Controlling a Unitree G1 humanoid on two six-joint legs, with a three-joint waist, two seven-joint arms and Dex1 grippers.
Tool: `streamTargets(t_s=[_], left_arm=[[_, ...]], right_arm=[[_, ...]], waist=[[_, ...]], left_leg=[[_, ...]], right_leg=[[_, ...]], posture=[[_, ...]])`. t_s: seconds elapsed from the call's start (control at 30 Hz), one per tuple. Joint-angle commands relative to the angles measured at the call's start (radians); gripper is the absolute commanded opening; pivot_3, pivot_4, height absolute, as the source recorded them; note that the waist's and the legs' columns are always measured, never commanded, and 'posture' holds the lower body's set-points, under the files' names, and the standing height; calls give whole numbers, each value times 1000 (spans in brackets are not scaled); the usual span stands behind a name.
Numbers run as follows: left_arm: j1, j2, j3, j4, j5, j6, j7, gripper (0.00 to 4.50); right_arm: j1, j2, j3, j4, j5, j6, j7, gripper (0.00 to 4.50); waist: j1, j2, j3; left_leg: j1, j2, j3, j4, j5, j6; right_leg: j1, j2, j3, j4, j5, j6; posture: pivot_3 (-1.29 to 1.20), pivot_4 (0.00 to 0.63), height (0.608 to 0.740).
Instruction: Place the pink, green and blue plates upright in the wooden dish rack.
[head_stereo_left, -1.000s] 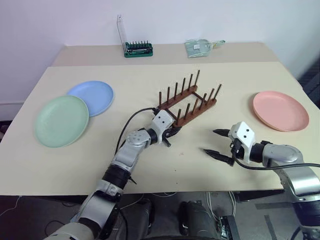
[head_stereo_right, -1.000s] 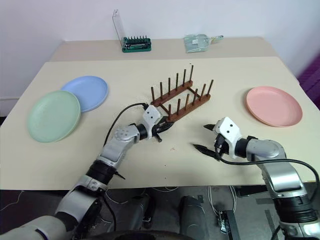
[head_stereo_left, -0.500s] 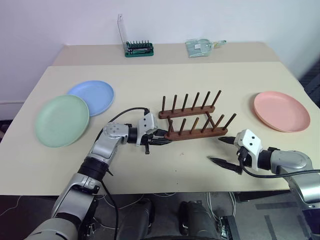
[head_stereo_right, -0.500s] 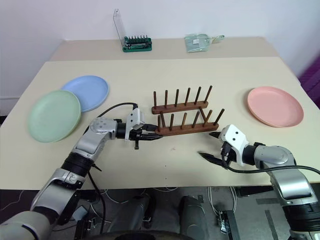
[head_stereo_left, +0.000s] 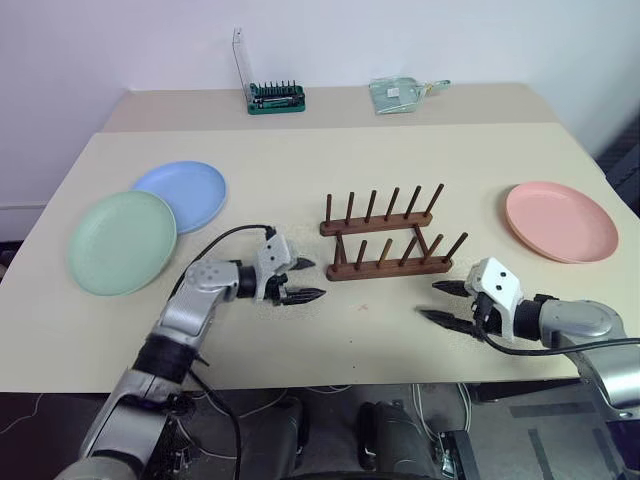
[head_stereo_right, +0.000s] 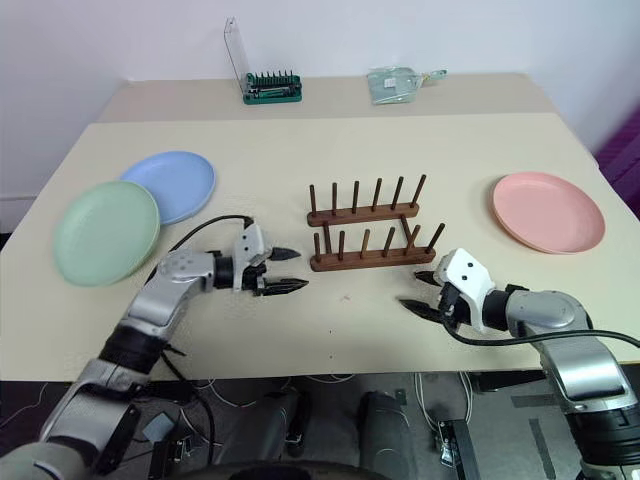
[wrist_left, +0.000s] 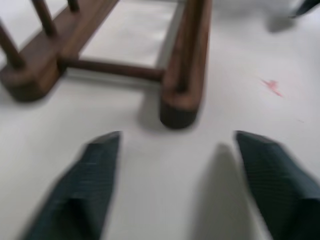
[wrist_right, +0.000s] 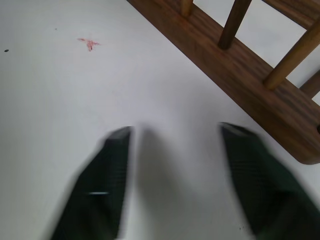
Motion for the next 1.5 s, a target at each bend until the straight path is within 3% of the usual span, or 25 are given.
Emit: streamTargets(t_s=[0.03,0.07,0.27,0.37,0.6,0.9,1.2,1.3,1.47,1.5], left_arm=[[28,5,-34,-146,-2,62,22,1043],[32,-1,-48,-164,16,70,41,979],[-5,-123,-163,-157,163,83,242,979],[-36,-211,-162,-65,222,141,392,979],[-125,-272,-120,162,321,63,633,979],[-198,-303,-104,292,310,-9,661,979],[-199,-297,-94,292,309,-11,661,979],[-173,-288,-84,231,285,-10,636,979],[-69,-277,-92,-41,92,-57,402,979],[-57,-276,-89,-71,61,-47,373,979]], right_arm=[[-23,-8,25,-15,-36,-13,-17,521],[-25,-8,33,-7,-51,-24,-25,52],[-95,3,89,102,-172,-96,-96,52],[-142,18,111,176,-237,-140,-150,52],[-288,87,164,350,-343,-227,-254,52],[-495,193,207,645,-442,-339,-370,52],[-517,196,183,684,-429,-373,-344,52],[-484,154,132,624,-390,-338,-312,816],[-440,1,23,557,-411,-269,-351,3134],[-438,-17,21,565,-420,-266,-358,3134]], waist=[[4,0,0],[6,0,0],[1,0,0],[2,0,0],[-2,-1,-1],[-2,-1,-1],[-3,-1,-1],[-2,-1,-1],[1,1,-1],[1,1,-1]], left_leg=[[0,0,0,0,0,0],[0,0,0,0,0,0],[0,-1,0,0,0,0],[0,0,0,0,0,1],[5,0,0,1,0,0],[8,1,-1,1,1,-1],[8,1,-1,1,1,-1],[8,1,-1,0,1,-1],[-2,0,1,-1,1,-1],[-4,0,1,-1,1,-1]], right_leg=[[0,0,0,0,0,0],[0,0,0,0,-1,1],[2,0,0,-5,-2,3],[2,1,0,-5,-1,4],[7,2,0,-5,2,3],[6,10,6,-4,6,0],[5,12,9,-5,8,-4],[4,12,9,-5,8,-4],[-6,11,12,-6,9,-4],[-9,11,12,-5,9,-5]], posture=[[0,150,740],[0,150,740],[0,150,740],[0,150,740],[0,150,740],[0,150,740],[0,150,740],[0,150,740],[0,150,740],[0,150,740]])
